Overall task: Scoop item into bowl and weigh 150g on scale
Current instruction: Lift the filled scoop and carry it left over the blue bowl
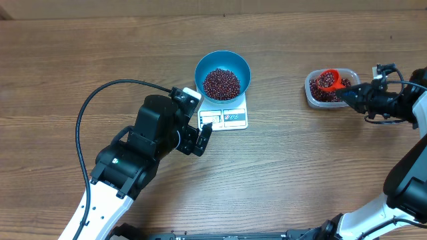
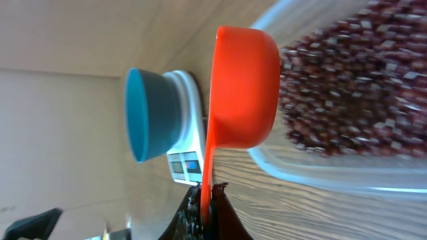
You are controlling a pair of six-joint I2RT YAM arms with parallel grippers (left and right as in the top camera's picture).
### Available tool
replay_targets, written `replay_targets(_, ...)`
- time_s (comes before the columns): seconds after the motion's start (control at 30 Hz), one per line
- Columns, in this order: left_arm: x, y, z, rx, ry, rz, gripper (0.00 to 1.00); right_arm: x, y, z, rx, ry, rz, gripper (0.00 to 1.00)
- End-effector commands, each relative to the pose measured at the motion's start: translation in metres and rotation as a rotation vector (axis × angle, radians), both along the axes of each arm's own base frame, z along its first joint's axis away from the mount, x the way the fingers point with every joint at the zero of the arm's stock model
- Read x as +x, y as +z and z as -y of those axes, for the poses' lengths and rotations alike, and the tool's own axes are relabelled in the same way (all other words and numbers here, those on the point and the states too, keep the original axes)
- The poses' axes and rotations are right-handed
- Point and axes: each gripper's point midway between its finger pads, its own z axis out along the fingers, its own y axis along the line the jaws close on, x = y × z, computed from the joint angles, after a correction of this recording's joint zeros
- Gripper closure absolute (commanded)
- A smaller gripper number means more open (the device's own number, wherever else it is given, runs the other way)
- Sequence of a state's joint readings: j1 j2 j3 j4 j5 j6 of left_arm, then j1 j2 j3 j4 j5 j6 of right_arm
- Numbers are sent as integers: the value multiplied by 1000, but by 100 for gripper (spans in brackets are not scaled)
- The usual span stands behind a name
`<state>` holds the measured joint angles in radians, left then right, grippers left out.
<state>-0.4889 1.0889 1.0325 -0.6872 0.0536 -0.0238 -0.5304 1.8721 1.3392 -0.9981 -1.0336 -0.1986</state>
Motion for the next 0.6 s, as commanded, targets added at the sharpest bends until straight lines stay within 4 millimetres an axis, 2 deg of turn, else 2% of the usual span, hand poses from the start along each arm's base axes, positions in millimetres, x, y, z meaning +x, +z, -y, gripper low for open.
replay_targets(0.0, 0, -1, 1, -14, 1, -10, 0, 3, 21, -7, 87, 26, 95, 96)
replay_targets(0.1, 0, -1, 1, -14, 1, -10, 0, 2, 27, -13, 123, 37, 100, 96)
replay_targets(0.3, 0, -1, 1, -13, 1, -10, 1, 6, 48, -42, 233, 104, 168, 96)
replay_targets(0.37, 0, -1, 1, -14, 1, -10, 0, 8, 55, -55, 266, 140, 195, 96)
replay_targets(0.57, 0, -1, 1, -14, 1, -10, 0, 6, 56, -100, 281, 258, 193, 96)
